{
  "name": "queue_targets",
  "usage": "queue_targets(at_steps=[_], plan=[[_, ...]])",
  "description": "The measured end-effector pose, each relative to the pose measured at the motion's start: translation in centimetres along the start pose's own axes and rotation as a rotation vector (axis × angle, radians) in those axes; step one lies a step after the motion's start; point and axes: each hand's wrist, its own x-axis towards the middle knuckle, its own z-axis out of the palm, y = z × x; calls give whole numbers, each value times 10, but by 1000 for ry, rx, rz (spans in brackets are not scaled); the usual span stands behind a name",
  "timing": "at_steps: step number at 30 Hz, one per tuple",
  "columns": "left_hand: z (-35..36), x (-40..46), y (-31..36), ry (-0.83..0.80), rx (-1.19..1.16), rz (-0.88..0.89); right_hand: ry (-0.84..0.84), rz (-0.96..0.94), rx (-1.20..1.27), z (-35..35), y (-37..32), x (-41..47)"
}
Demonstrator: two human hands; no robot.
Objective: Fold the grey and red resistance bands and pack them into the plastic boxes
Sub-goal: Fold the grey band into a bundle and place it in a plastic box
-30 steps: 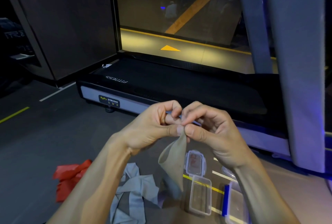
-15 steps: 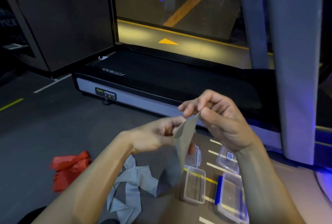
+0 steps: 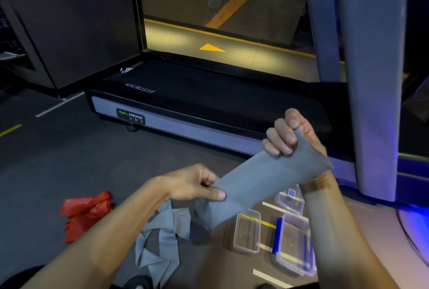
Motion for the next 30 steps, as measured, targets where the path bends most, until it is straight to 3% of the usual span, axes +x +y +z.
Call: queue_targets(at_steps=[5, 15, 25, 30], plan=[[-4, -2, -6, -55, 39, 3, 61, -22, -68, -11, -7, -6], [-12, -4, -16, 9, 5, -9, 200, -17, -200, -15, -6, -12], [-10, -9, -7, -3, 66, 62, 562, -77, -303, -14, -9, -17], [-11, -10, -5, -6, 83, 74, 541, -51, -331, -22, -12, -23]])
